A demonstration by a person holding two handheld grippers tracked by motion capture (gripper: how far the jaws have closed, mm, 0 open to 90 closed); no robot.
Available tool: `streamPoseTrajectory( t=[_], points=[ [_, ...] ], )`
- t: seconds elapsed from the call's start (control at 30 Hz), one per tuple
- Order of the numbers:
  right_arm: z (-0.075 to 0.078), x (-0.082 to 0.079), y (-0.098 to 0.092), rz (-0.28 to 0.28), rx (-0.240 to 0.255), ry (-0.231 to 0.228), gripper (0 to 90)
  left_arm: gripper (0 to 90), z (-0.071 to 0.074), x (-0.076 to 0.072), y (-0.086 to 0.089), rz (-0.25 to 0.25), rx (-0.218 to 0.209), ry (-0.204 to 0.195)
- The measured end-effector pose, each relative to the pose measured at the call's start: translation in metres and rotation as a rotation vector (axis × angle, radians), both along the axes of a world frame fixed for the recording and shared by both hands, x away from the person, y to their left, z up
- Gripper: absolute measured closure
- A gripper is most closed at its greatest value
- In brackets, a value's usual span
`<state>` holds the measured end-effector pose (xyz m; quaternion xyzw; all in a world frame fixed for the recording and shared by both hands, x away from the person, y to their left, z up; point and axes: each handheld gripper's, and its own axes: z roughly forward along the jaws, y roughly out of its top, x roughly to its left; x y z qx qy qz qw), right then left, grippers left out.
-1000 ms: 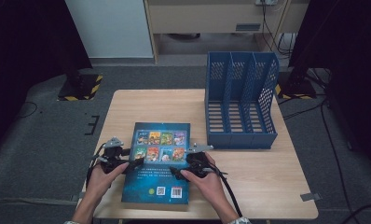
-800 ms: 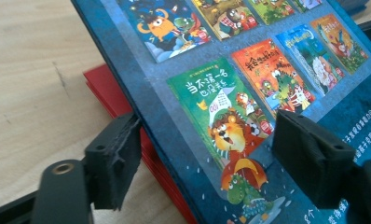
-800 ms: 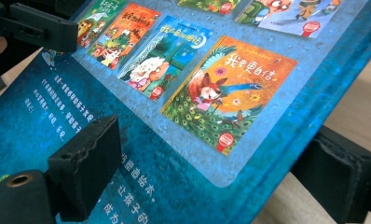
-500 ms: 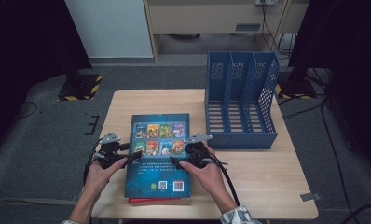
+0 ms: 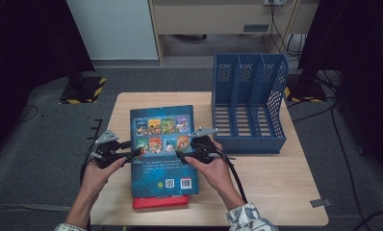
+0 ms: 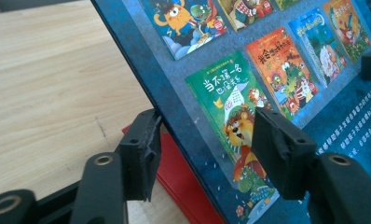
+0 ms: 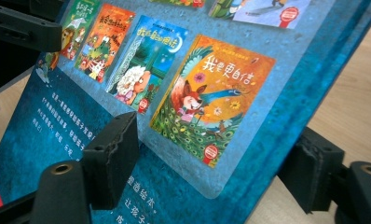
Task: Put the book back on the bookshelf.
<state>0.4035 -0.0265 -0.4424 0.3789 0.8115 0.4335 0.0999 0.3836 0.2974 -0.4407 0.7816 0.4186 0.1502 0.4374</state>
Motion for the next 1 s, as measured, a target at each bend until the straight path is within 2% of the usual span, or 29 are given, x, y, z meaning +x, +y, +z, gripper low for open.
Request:
streamPoseTrajectory(
  t=[0.2, 0.4, 0.5, 0.77, 1.0],
  points=[
    [0.008, 0.002, -0.001, -0.005, -0.006, -0.018, 30.3, 47.3, 0.010, 0.000, 0.002, -0.005, 0.005, -0.036],
    [0.024, 0.003, 0.000, 0.005, -0.026, -0.060, 34.3, 51.3, 0.022, -0.002, 0.005, -0.012, -0.021, -0.071],
    [0.030, 0.004, 0.001, 0.004, -0.033, -0.077, 36.2, 52.3, 0.028, -0.002, 0.006, -0.011, -0.020, -0.091],
    [0.042, 0.006, 0.003, 0.004, -0.022, -0.120, 41.5, 53.0, 0.036, 0.000, 0.007, 0.015, -0.001, -0.119],
    [0.047, 0.009, 0.005, -0.011, -0.034, -0.161, 44.6, 56.0, 0.045, 0.000, 0.005, 0.054, 0.005, -0.175]
  ],
)
